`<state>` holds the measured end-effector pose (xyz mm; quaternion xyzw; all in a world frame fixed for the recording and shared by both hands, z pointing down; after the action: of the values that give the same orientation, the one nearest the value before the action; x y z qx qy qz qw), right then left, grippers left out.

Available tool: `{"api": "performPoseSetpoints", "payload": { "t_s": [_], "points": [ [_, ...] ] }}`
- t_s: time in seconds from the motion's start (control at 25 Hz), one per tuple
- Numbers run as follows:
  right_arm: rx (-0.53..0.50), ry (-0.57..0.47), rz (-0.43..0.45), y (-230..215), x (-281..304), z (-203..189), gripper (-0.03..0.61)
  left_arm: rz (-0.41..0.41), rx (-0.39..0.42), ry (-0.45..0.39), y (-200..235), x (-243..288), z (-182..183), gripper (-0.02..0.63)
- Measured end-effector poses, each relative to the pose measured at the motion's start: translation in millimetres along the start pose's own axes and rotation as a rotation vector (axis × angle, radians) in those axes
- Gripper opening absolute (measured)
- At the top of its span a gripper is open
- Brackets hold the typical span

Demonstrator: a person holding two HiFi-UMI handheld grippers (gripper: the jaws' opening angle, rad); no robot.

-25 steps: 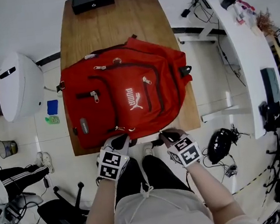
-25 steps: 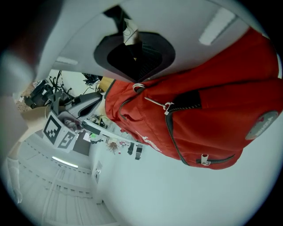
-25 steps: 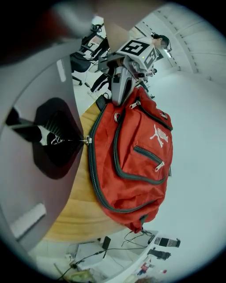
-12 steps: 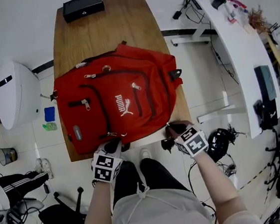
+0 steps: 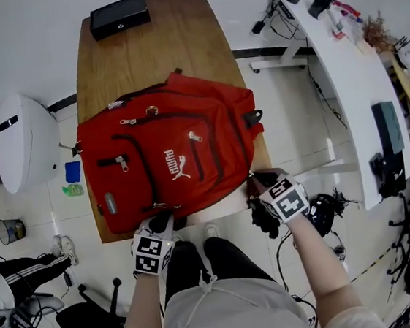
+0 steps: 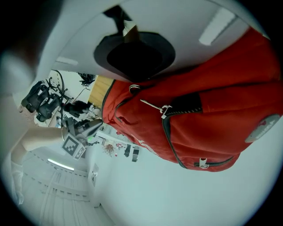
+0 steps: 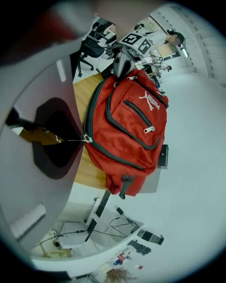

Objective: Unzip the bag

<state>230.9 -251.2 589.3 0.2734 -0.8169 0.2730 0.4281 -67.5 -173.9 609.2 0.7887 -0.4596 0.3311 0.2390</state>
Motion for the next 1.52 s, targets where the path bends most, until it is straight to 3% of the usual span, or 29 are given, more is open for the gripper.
{"api": "performPoseSetpoints", "payload": {
  "t_s": [0.28, 0.64, 0.88, 1.04, 1.24, 1.52],
  "points": [
    [0.001, -0.013, -0.009, -19, 0, 14, 0.014, 0.0, -0.016, -0.027, 2, 0, 0, 0.008],
    [0.111, -0.151, -0.001, -14, -4, 4, 0.021, 0.024, -0.047, -0.051, 0, -4, 3, 0.008],
    [0.099, -0.499, -0.082, -6, -66, 19, 0.008, 0.046, -0.066, -0.249, -13, -46, 31, 0.008],
    [0.057, -0.65, -0.059, 22, -101, 18, 0.008, 0.043, -0.084, -0.385, -25, -87, 52, 0.008],
    [-0.009, -0.778, -0.034, 81, -128, 11, 0.008, -0.009, -0.088, -0.485, -39, -130, 54, 0.008],
    [-0.093, -0.833, -0.039, 186, -160, -14, 0.008, -0.035, -0.062, -0.627, -59, -214, 23, 0.008]
  ]
}}
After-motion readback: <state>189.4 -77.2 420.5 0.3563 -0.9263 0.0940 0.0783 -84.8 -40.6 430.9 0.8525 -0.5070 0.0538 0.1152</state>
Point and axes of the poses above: the fingertips, and each gripper's own axes: x forward along the fingers, y to its left, z out of its top, the point moved 6 cm from there along -x, backward along the fingers, and after that the axes turned 11 degrees about z, right-handed, at the moved point
